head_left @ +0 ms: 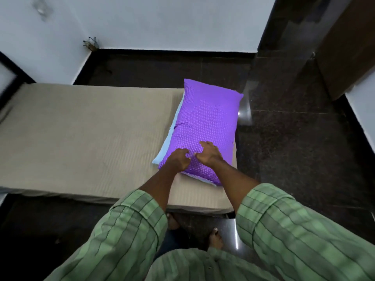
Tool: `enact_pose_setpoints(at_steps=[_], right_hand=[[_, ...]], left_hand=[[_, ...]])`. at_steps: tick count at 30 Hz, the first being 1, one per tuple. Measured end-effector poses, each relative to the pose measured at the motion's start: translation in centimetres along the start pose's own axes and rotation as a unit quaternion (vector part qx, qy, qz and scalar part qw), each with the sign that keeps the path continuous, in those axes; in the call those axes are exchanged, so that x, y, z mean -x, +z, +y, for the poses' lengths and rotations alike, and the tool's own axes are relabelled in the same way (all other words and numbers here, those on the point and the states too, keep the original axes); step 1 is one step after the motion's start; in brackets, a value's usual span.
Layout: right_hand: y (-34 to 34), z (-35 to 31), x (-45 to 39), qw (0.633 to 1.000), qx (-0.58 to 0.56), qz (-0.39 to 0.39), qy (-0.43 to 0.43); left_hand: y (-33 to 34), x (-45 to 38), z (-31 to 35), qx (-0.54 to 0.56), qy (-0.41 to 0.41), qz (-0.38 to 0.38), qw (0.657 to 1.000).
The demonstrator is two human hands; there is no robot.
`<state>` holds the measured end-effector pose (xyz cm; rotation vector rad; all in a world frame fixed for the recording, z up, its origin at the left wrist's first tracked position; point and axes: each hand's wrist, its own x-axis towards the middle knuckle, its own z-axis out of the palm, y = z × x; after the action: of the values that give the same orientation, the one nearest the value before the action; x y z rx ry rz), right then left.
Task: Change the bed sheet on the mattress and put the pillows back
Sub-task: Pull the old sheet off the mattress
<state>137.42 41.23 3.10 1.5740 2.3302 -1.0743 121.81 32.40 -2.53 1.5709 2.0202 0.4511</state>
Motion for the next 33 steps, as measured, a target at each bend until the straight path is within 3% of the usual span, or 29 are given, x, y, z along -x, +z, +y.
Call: enact_pose_setpoints(at_steps=[2, 4, 8, 20, 26, 33], right_hand=[[2.1, -2.4, 1.2, 0.999, 0.019, -0.018, -0.024], [4.7, -5.3, 2.3, 0.998, 0.031, -0.037, -0.041], [10.4, -12.7, 4.7, 0.994, 0.034, -0.062, -0.079], [29.5, -40.0, 10.4, 0.980, 0.013, -0.084, -0.178], [36.9, -51.1, 10.2, 0.960, 0.067, -0.129, -0.238], [44.3, -65.0, 4.5, 0.938, 0.105, -0.159, -0.288]], left_hand=[[-1.2, 2.8, -2.2, 0.047, 0.027, 0.015, 0.998], [-3.0, 6.0, -4.5, 0.057, -0.063, 0.013, 0.996], [-9.7, 13.2, -6.5, 0.041, -0.166, 0.020, 0.985], [-23.6, 33.6, -30.4, -0.008, -0.334, 0.055, 0.941], [-29.4, 37.0, -40.1, 0.032, -0.375, 0.095, 0.921], [-34.9, 38.3, -52.8, 0.072, -0.451, 0.125, 0.881]])
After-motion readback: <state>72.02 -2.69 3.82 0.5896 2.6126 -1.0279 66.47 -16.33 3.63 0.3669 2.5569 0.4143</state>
